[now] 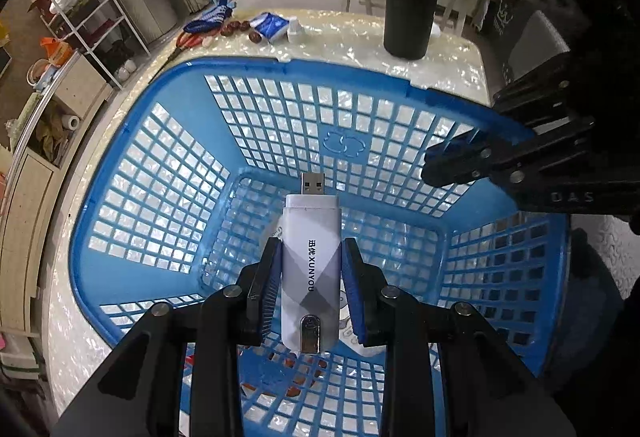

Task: Organize rigid objects
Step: 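Lift the USB stick with the left gripper and carry it over the basket, then open the left gripper to drop the USB stick into the basket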

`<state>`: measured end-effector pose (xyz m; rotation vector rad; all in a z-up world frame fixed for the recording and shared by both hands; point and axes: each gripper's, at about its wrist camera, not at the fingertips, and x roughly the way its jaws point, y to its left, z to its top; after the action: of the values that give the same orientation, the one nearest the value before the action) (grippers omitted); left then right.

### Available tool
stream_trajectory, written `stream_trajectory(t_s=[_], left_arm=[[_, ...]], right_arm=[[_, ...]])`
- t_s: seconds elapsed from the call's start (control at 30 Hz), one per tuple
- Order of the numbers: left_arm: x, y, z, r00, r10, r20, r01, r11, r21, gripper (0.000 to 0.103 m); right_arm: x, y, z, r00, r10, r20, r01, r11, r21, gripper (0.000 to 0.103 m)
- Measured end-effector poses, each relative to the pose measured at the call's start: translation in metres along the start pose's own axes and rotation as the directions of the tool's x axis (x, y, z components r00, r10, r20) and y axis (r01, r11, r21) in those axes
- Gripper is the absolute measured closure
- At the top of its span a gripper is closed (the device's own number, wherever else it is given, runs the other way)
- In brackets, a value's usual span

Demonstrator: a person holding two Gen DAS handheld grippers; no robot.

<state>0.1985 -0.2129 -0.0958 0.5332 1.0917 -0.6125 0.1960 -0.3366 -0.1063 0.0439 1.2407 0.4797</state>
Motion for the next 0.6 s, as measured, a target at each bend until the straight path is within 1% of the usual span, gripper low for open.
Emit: stream_trajectory(t_s=[0.03, 0.13, 0.2, 0.3, 0.37, 0.53, 0.6], left_arm=[[0.004, 0.000, 0.000, 1.000, -0.006, -0.007, 0.006, 1.000, 0.003, 0.070], [0.012, 0.001, -0.001, 0.999, 0.012, -0.030, -0.012, 1.000, 0.010, 0.070], [0.017, 0.001, -0.002, 0.999, 0.008, -0.047, -0.007, 1.000, 0.009, 0.070], [0.017, 0.002, -0.002, 0.999, -0.001, -0.047, 0.001, 1.000, 0.002, 0.070], [0.021, 0.000, -0.003, 0.997, 0.015, -0.075, -0.014, 1.000, 0.014, 0.070], [0.027, -0.002, -0.011, 0.993, 0.036, -0.110, -0.031, 0.998, 0.046, 0.070], [0.028, -0.001, -0.014, 0.993, 0.040, -0.109, -0.036, 0.999, 0.041, 0.070]], right_arm=[[0.000, 0.000, 0.000, 1.000, 0.002, 0.001, -0.002, 1.000, 0.002, 0.095], [0.000, -0.001, -0.001, 1.000, 0.006, 0.003, -0.006, 1.000, 0.002, 0.095], [-0.001, -0.001, -0.001, 1.000, 0.009, 0.003, -0.009, 1.000, 0.002, 0.095], [-0.001, -0.001, -0.001, 1.000, 0.008, 0.003, -0.008, 1.000, 0.001, 0.095], [-0.001, 0.000, -0.001, 1.000, 0.009, 0.003, -0.009, 1.000, 0.001, 0.095], [-0.001, 0.000, -0.001, 1.000, 0.010, 0.003, -0.010, 1.000, 0.002, 0.095], [-0.001, 0.000, -0.001, 1.000, 0.010, 0.003, -0.010, 1.000, 0.001, 0.095]])
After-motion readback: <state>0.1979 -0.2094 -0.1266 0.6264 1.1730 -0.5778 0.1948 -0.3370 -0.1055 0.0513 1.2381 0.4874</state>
